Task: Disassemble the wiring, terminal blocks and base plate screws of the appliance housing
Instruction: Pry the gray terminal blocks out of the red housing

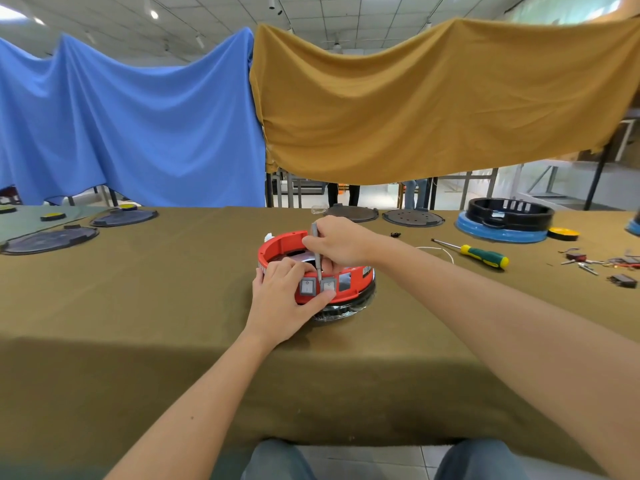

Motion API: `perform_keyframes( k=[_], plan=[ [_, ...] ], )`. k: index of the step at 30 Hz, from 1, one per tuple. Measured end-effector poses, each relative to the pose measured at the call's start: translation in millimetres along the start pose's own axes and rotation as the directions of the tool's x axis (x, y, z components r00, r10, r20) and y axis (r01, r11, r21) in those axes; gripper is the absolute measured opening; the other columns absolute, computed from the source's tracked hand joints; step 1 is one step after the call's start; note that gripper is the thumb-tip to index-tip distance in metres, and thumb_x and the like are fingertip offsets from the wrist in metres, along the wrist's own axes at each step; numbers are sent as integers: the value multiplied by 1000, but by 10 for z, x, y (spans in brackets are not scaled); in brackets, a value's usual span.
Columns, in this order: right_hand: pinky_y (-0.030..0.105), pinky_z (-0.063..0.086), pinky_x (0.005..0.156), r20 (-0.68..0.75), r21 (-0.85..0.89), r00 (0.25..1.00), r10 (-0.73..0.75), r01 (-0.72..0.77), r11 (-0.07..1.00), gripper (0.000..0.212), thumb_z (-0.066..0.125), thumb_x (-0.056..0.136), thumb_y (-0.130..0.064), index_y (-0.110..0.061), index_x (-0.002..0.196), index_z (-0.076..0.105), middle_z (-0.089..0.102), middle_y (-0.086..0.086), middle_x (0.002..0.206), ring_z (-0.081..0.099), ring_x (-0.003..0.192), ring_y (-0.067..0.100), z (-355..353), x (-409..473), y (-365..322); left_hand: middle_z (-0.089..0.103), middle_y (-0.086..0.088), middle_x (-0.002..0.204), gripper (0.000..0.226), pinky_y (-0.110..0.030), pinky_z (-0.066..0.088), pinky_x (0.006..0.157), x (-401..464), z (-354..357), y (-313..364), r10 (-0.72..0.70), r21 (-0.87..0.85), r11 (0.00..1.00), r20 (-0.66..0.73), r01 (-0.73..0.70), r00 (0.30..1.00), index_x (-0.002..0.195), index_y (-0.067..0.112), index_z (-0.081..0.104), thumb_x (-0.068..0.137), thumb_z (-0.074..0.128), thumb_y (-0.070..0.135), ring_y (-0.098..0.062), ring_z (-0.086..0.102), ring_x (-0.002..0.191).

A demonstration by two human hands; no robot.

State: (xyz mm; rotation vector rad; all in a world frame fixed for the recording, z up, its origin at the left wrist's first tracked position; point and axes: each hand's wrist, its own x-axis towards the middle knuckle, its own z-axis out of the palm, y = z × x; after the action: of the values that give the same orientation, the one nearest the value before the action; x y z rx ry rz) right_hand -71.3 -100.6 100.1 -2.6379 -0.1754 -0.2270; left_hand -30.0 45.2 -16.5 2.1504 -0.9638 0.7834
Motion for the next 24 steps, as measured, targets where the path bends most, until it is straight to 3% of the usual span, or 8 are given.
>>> perform_keyframes(
  k=[3,6,10,15,21,24],
  plan=[
    [31,57,60,-69,14,996,-65,66,998,28,46,104,-31,-10,85,49,73,6,66,68,57,15,27,-118,58,47,17,104,54,-51,28,110,-2,-1,-2,-8,2,1000,19,8,1000,108,28,58,80,47,73,-8,41,107],
    [37,57,62,-67,-15,993,-93,92,996,29,47,104,-33,-14,83,48,72,2,66,70,64,23,53,-174,63,50,15,107,47,-55,27,112,0,2,-3,-8,11,1000,22,8,1000,109,27,58,83,56,66,-12,43,112],
    [32,55,61,-45,-21,998,-40,39,999,24,44,103,-23,-9,84,48,72,7,65,68,58,19,44,-91,26,48,16,104,50,-55,30,108,-6,-12,18,-17,-1,1000,19,17,1000,108,27,58,81,52,69,-10,42,107],
    [29,58,53,29,-51,998,49,-48,998,28,42,100,-16,2,85,59,72,14,65,69,55,25,14,63,-46,50,14,104,44,-57,32,105,-9,-3,14,-13,-8,1000,5,13,1000,108,25,59,83,64,60,-9,41,105],
    [31,55,51,45,-79,997,64,-60,995,36,44,99,-16,-3,69,57,66,5,51,64,44,19,-5,127,-84,46,16,102,55,-53,32,106,-4,-10,19,-13,-11,1000,6,13,1000,109,25,59,79,52,72,-7,39,103],
    [30,58,55,-56,36,998,12,-10,999,31,44,100,-16,-7,72,53,70,9,57,66,50,20,12,12,2,46,18,102,53,-51,31,107,-2,-6,2,-7,-24,1000,2,7,1000,108,29,58,79,48,73,-3,35,101]
  ],
)
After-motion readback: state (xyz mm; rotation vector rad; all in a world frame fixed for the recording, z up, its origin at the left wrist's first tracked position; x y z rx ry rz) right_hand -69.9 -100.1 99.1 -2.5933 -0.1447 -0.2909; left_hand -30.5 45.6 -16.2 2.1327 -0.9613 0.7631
